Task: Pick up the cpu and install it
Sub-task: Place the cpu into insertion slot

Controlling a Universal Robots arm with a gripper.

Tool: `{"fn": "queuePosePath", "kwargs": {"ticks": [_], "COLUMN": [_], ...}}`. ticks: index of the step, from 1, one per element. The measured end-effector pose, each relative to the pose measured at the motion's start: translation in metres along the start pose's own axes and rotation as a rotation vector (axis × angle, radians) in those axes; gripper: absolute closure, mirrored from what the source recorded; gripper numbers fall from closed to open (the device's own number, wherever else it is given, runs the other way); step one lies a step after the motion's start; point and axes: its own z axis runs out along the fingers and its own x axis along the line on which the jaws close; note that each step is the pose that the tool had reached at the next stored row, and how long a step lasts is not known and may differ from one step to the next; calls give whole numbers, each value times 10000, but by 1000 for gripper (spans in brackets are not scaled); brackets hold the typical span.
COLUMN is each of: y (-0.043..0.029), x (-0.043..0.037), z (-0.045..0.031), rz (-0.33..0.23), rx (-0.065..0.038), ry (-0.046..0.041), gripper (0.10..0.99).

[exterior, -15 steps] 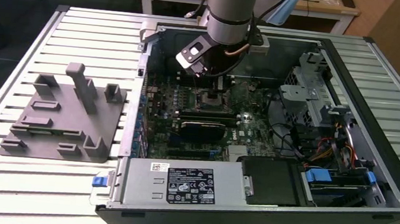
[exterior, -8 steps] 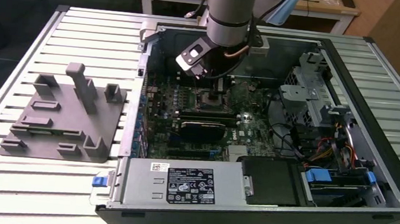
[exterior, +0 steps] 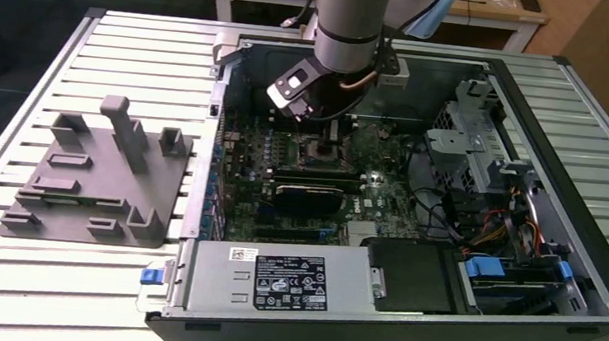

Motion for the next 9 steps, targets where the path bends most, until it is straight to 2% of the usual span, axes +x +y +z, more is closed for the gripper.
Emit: {"fn": "queuePosePath", "kwargs": {"ticks": [9], "y": [0], "x": [0], "z": [15], "rz": [157], "rx": [-2], "ry": [0], "gripper": [980]}}
